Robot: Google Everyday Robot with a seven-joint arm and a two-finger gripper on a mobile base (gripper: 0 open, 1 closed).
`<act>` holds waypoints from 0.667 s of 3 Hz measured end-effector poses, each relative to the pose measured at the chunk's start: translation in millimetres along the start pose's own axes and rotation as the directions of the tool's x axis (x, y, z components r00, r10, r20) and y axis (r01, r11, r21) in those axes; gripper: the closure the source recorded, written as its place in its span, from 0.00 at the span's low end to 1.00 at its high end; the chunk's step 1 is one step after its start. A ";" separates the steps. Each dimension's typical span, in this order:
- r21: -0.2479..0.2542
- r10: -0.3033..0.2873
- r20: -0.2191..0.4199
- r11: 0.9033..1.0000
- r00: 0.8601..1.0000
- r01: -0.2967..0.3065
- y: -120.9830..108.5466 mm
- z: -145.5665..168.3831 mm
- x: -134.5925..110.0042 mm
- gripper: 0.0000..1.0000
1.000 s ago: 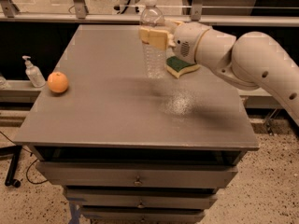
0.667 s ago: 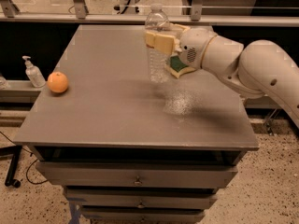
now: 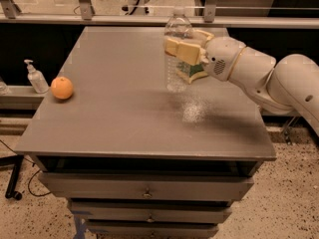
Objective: Place water bottle upright
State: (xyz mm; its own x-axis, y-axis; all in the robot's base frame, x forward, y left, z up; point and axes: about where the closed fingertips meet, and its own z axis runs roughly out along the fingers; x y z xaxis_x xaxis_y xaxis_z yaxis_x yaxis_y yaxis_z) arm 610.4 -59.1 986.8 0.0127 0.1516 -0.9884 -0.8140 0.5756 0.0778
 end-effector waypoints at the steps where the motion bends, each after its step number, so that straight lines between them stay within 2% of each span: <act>1: -0.072 -0.019 0.044 0.997 0.999 0.022 5.2 -12.9 8.7 1.00; 2: -0.140 -0.062 0.068 0.988 0.996 0.071 11.6 -21.1 18.4 1.00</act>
Offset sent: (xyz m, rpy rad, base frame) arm -0.0339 -0.0148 -0.0351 -0.0061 -0.1837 0.1984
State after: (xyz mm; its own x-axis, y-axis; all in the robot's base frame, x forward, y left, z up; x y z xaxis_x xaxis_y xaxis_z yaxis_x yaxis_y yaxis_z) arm 588.9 -66.6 966.8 0.1028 0.1698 -0.9801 -0.8843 0.4668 -0.0118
